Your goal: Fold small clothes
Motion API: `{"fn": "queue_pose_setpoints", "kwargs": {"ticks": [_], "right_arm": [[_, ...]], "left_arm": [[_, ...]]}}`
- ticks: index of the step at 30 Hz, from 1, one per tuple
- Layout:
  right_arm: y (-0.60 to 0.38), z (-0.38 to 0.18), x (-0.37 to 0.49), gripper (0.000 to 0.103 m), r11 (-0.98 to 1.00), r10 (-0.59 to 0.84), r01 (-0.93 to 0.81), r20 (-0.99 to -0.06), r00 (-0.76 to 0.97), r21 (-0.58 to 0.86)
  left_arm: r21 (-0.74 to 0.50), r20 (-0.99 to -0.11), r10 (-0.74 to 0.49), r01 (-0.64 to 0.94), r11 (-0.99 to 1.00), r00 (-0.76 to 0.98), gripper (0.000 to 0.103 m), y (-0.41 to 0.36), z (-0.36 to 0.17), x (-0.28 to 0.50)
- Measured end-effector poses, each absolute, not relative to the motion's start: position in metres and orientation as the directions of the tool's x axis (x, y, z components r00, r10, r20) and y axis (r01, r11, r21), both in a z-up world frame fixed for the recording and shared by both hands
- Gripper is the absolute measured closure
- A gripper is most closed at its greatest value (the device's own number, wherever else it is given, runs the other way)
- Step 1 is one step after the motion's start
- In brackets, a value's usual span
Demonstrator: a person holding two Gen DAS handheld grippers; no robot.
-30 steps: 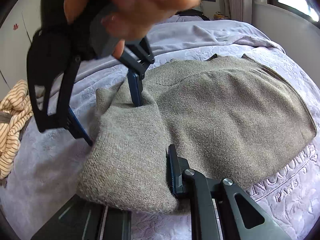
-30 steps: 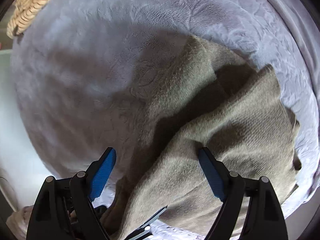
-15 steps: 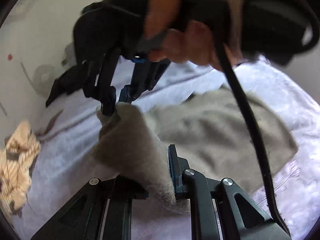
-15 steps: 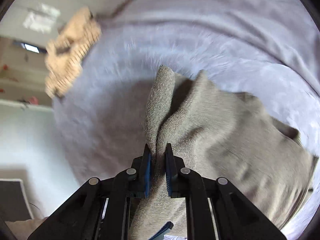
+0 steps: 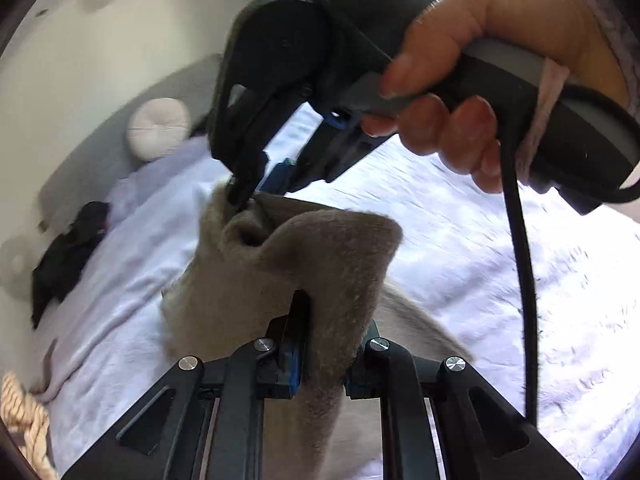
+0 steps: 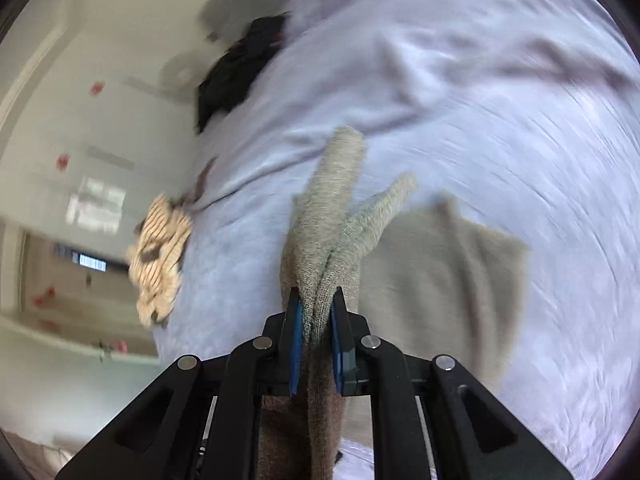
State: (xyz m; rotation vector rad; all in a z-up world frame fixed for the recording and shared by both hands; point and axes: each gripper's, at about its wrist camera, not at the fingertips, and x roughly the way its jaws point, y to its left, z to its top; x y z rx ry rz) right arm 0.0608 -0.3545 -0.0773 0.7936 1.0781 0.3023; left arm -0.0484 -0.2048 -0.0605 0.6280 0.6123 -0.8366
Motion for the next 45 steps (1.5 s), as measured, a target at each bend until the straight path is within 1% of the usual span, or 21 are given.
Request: {"fn": "queue_pose_setpoints", "kwargs": {"ticks": [5,8,11,12,13,14,15,17,21,23,25,26,28,29,30,31,32,36,38,41,45], "right_arm": [[-0.396,-0.170,0.024,0.089,0.606,0.576,0.307,-0.671,0.466,0.734],[-0.400,-0.201,0.015,0.086,0.546,0.584,0.344,-0.641,0.498,0.764],[-0.408,-0.202,0.007,0.075,0.505,0.587,0.357,-0.616,0.526,0.786],[-0.409,-0.199,0.005,0.063,0.517,0.578,0.361,-0.628,0.522,0.776],[-0.411,-0.196,0.003,0.048,0.534,0.566,0.367,-0.644,0.514,0.762],[-0.413,-0.191,-0.001,0.043,0.548,0.555,0.372,-0.658,0.508,0.749],[-0.415,-0.186,-0.006,0.040,0.552,0.550,0.372,-0.661,0.510,0.746],[-0.417,-0.173,-0.023,0.040,0.551,0.541,0.370,-0.658,0.524,0.748],[-0.413,-0.160,-0.060,0.040,0.527,0.569,0.350,-0.627,0.532,0.775],[-0.403,-0.157,-0.074,0.040,0.531,0.588,0.326,-0.617,0.523,0.782],[-0.388,-0.157,-0.079,0.040,0.561,0.594,0.307,-0.632,0.498,0.769],[-0.384,-0.158,-0.080,0.041,0.574,0.594,0.301,-0.640,0.487,0.762],[-0.373,-0.162,-0.078,0.041,0.599,0.592,0.289,-0.656,0.469,0.747],[-0.368,-0.167,-0.074,0.041,0.608,0.586,0.296,-0.667,0.459,0.737],[-0.365,-0.170,-0.070,0.054,0.615,0.579,0.305,-0.679,0.452,0.727],[-0.363,-0.175,-0.065,0.094,0.627,0.566,0.323,-0.699,0.436,0.709],[-0.361,-0.177,-0.062,0.096,0.636,0.554,0.341,-0.717,0.423,0.692],[-0.356,-0.165,-0.070,0.097,0.652,0.528,0.335,-0.724,0.444,0.680],[-0.356,-0.176,-0.082,0.097,0.640,0.525,0.376,-0.739,0.422,0.670],[-0.357,-0.209,-0.094,0.097,0.615,0.522,0.456,-0.766,0.375,0.643],[-0.353,-0.210,-0.091,0.097,0.630,0.517,0.446,-0.772,0.369,0.636]], "left_arm": [[0.266,-0.789,-0.422,0.868,0.419,0.446,0.087,-0.225,-0.112,-0.072],[0.260,-0.815,-0.395,0.878,0.402,0.423,0.087,-0.223,-0.125,-0.077],[0.251,-0.822,-0.390,0.879,0.406,0.415,0.086,-0.212,-0.123,-0.084],[0.244,-0.826,-0.388,0.880,0.408,0.409,0.084,-0.210,-0.120,-0.084],[0.229,-0.833,-0.385,0.880,0.417,0.399,0.068,-0.204,-0.115,-0.085],[0.209,-0.835,-0.387,0.876,0.436,0.391,0.040,-0.196,-0.109,-0.085],[0.191,-0.828,-0.399,0.868,0.458,0.393,0.032,-0.188,-0.100,-0.083],[0.150,-0.826,-0.416,0.861,0.487,0.380,0.030,-0.172,-0.088,-0.081],[0.017,-0.864,-0.389,0.791,0.612,0.320,0.030,-0.139,-0.078,-0.048],[-0.111,-0.887,-0.383,0.686,0.719,0.258,0.030,-0.117,-0.086,-0.014],[-0.209,-0.897,-0.389,0.573,0.792,0.211,0.031,-0.100,-0.097,0.012],[-0.281,-0.894,-0.416,0.515,0.809,0.165,0.031,-0.092,-0.105,0.026],[-0.366,-0.887,-0.451,0.443,0.819,0.102,0.030,-0.085,-0.121,0.043],[-0.398,-0.881,-0.466,0.412,0.820,0.076,0.031,-0.083,-0.128,0.049],[-0.438,-0.871,-0.490,0.382,0.814,0.045,0.031,-0.082,-0.137,0.056],[-0.451,-0.868,-0.495,0.369,0.813,0.030,0.031,-0.083,-0.142,0.059],[-0.440,-0.874,-0.484,0.371,0.818,0.030,0.031,-0.084,-0.144,0.059],[-0.355,-0.905,-0.422,0.455,0.817,0.053,0.031,-0.086,-0.146,0.050],[-0.304,-0.927,-0.372,0.493,0.815,0.043,0.031,-0.084,-0.157,0.046],[-0.297,-0.936,-0.352,0.486,0.822,0.024,0.031,-0.080,-0.169,0.038],[-0.289,-0.938,-0.345,0.473,0.832,0.034,0.031,-0.082,-0.166,0.036]]}}
